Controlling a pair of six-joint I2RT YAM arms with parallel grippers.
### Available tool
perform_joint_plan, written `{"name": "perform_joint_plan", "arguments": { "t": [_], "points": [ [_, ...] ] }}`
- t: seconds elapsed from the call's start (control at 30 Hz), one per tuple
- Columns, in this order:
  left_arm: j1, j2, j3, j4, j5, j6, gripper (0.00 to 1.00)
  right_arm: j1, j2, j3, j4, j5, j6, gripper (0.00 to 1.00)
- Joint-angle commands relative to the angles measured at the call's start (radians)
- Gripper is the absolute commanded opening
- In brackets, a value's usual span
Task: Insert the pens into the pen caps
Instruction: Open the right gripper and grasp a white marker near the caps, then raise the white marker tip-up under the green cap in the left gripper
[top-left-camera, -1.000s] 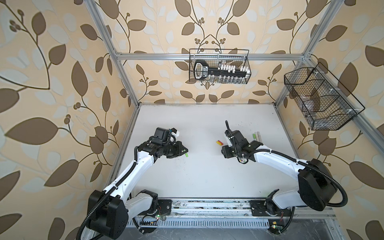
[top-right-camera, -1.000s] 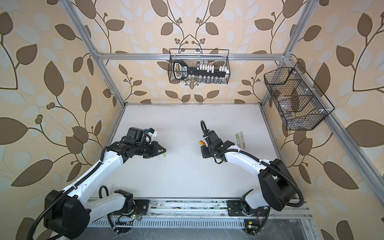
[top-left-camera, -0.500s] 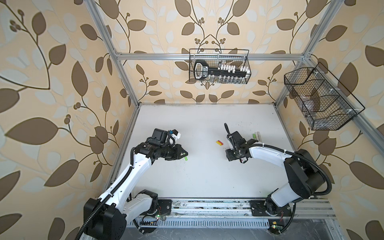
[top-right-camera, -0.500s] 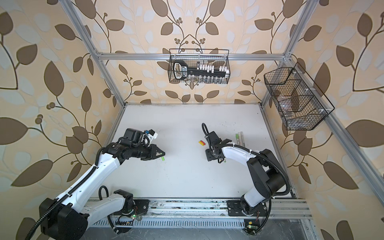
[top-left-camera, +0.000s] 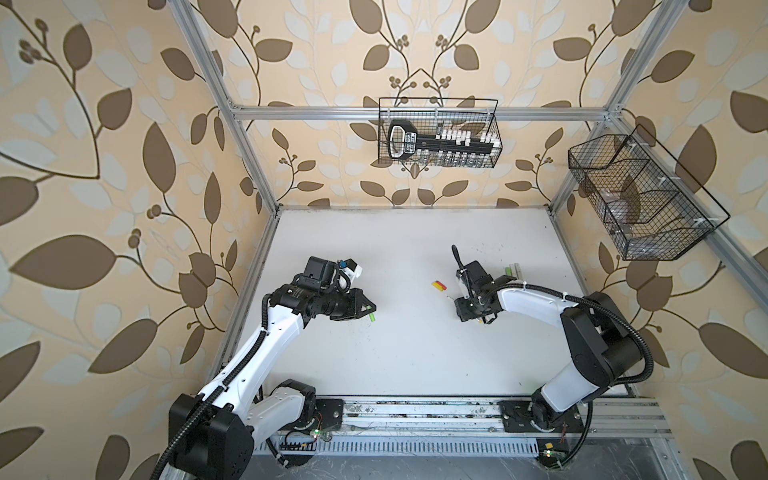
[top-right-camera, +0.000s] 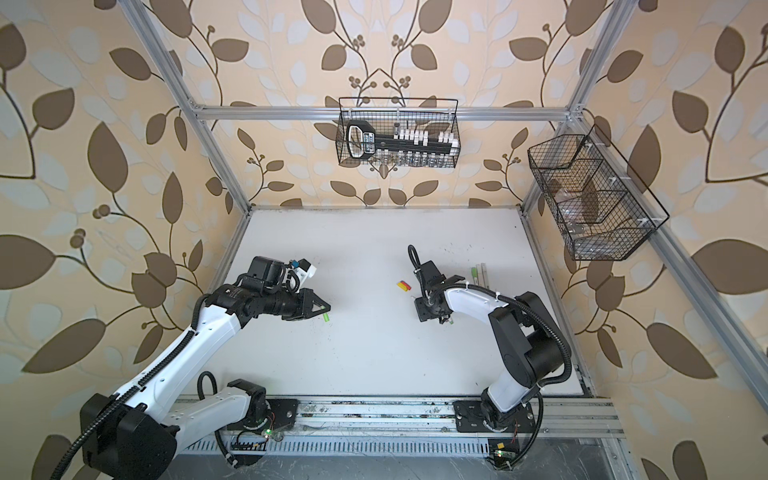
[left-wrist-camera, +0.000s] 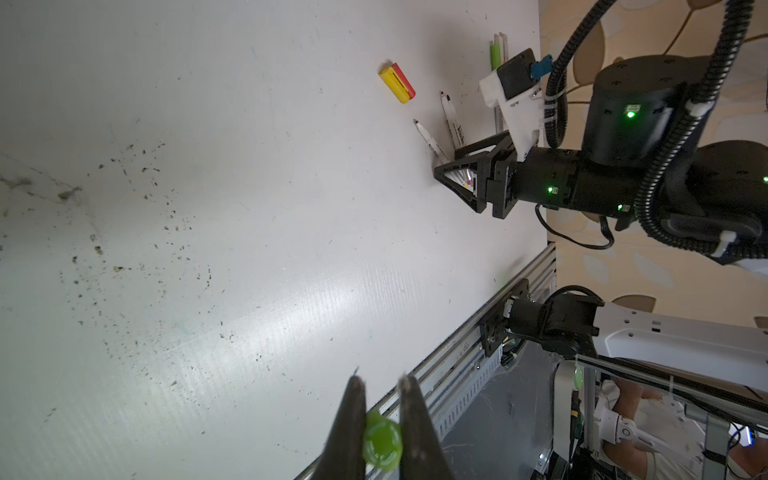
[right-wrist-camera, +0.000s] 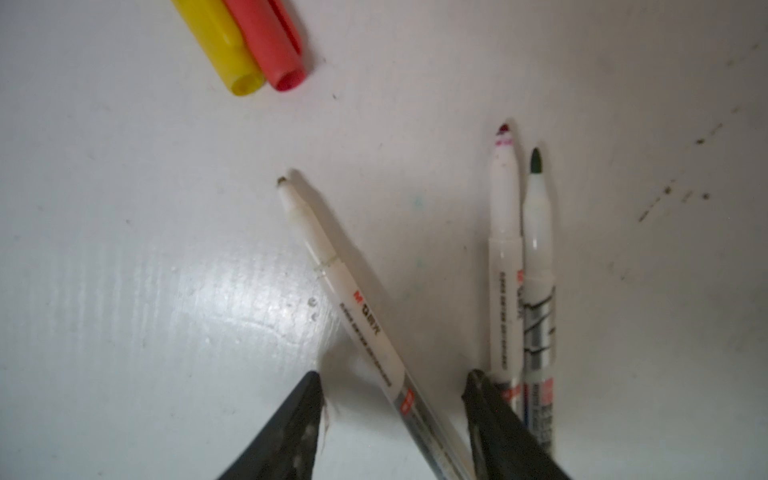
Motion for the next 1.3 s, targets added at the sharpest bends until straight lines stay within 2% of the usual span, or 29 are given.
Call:
{"name": "perform_joint_plan", "arguments": {
  "t": [0.0, 0.4, 0.63, 0.77, 0.93, 1.17, 1.27],
  "points": [
    [0.012, 0.001, 0.031, -0.012, 0.036, 0.026, 0.00, -0.005, 0.034, 0.037, -0.041, -0.040, -0.036, 0.53],
    [0.015, -0.001, 0.029, -0.008, 0.034, 0.021, 0.00, 0.051, 0.079, 0.053, -0.078, -0.030, -0.049, 0.23],
    [0.016, 0.006, 0.030, 0.019, 0.030, -0.001, 0.00, 0.114, 0.108, 0.073, -0.088, -0.023, -0.059, 0.10],
    [0.016, 0.024, 0.031, 0.084, 0.041, -0.049, 0.00, 0.164, 0.093, 0.092, -0.081, -0.028, -0.055, 0.07],
    [0.016, 0.059, -0.014, 0.297, 0.096, -0.170, 0.00, 0.258, 0.013, 0.079, 0.012, -0.077, -0.051, 0.06],
    [0.016, 0.115, 0.009, 0.329, 0.132, -0.166, 0.00, 0.381, -0.180, -0.022, 0.255, -0.155, -0.037, 0.05],
    [0.016, 0.108, -0.012, 0.397, 0.177, -0.192, 0.00, 0.419, -0.239, -0.064, 0.337, -0.179, -0.038, 0.05]
  ]
}}
